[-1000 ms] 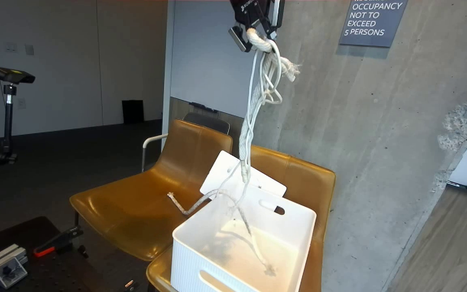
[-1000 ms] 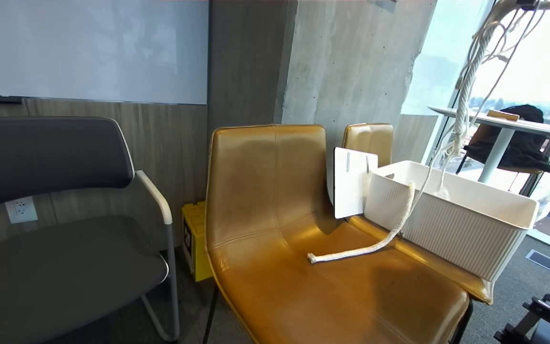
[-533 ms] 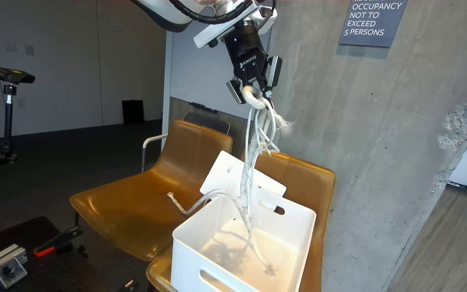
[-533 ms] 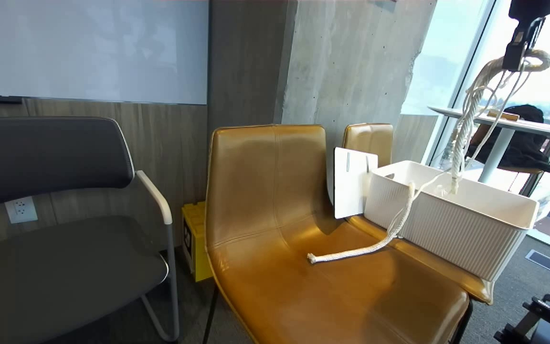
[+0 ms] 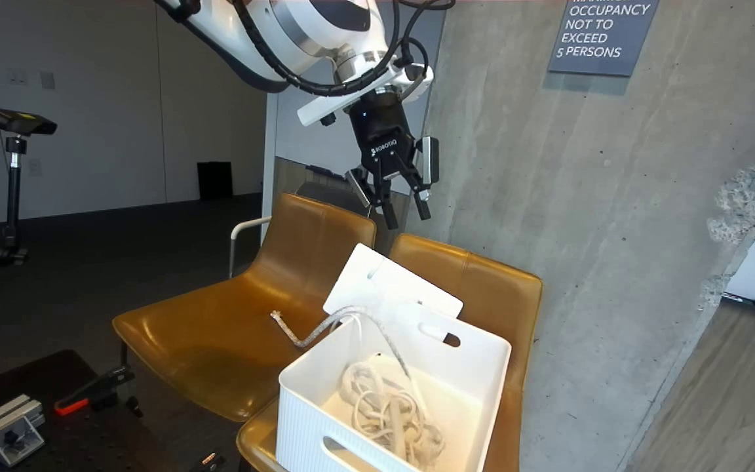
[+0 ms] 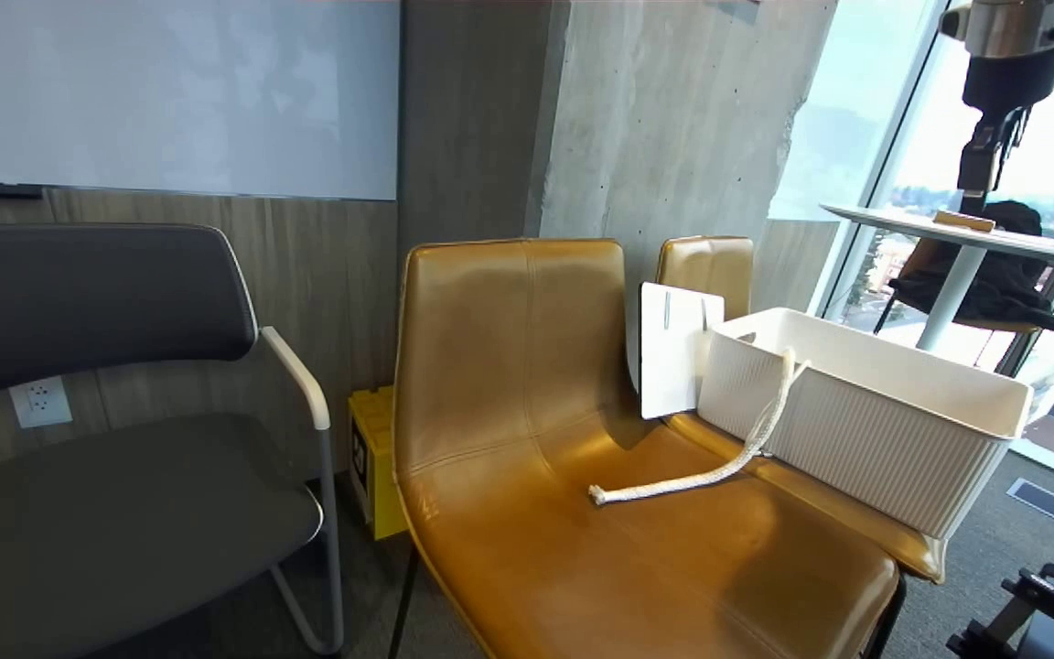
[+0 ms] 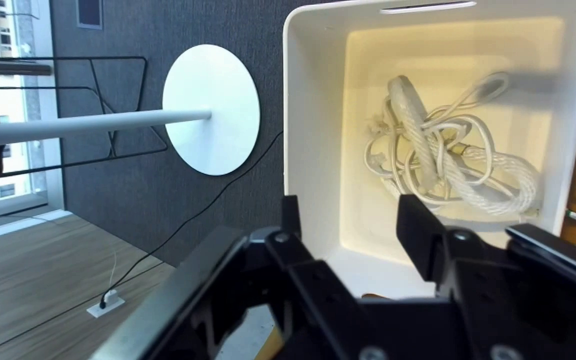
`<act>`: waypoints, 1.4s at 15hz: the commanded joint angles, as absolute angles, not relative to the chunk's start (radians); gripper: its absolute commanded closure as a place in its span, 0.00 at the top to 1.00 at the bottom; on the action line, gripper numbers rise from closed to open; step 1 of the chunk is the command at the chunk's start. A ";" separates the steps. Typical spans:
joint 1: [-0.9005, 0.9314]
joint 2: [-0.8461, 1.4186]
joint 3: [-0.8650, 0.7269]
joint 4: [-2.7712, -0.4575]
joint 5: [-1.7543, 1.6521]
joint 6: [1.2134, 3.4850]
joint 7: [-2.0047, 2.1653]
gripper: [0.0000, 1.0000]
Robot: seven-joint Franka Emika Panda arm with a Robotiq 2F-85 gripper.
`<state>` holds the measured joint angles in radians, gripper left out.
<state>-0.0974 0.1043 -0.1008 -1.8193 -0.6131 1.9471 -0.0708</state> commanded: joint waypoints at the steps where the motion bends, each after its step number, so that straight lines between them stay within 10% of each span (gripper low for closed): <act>1: -0.076 0.035 -0.086 -1.911 -0.632 1.991 -0.037 0.84; 4: -0.018 0.012 -0.026 -2.002 -0.642 2.089 -0.033 1.00; 21: 0.140 0.558 0.164 -1.689 -0.482 2.127 -0.666 1.00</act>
